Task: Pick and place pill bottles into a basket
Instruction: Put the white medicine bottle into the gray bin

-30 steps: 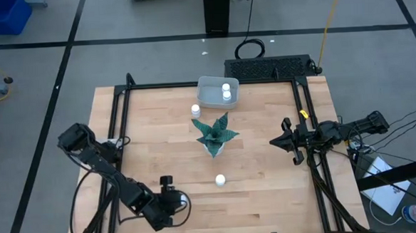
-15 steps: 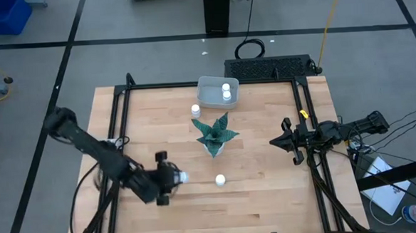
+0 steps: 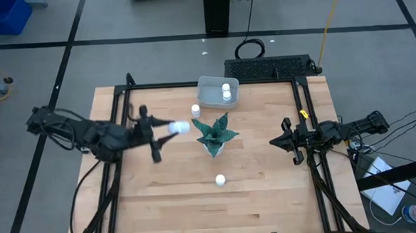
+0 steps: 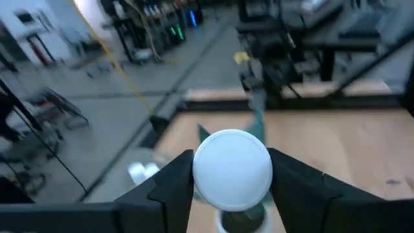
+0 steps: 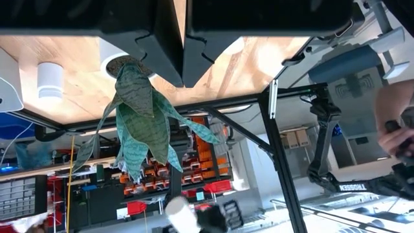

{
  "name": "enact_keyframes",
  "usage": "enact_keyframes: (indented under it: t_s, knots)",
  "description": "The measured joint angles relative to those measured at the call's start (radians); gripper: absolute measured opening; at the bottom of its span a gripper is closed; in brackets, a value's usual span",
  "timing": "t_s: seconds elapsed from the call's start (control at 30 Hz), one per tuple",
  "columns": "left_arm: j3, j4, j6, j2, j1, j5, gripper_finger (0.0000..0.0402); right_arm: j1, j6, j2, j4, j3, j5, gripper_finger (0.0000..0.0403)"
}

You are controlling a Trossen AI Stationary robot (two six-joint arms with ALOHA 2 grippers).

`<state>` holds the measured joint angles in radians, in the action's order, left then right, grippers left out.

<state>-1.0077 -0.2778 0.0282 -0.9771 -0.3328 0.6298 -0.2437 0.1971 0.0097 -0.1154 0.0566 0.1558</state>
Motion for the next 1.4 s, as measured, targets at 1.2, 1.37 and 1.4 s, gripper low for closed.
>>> enact_keyframes:
  t_s: [1.2,1.37,1.4]
  knots:
    - [0.000,-0.112,0.003,-0.005,0.542,-0.111,0.0194,0.000,0.000,0.000,0.000,0.000,0.000,0.0000]
    - [0.000,-0.126,-0.005,-0.005,0.646,-0.194,0.0263,0.000,0.000,0.000,0.000,0.000,0.000,0.0000]
    - [0.000,-0.127,-0.005,-0.005,0.662,-0.206,0.0273,0.000,0.000,0.000,0.000,0.000,0.000,0.0000]
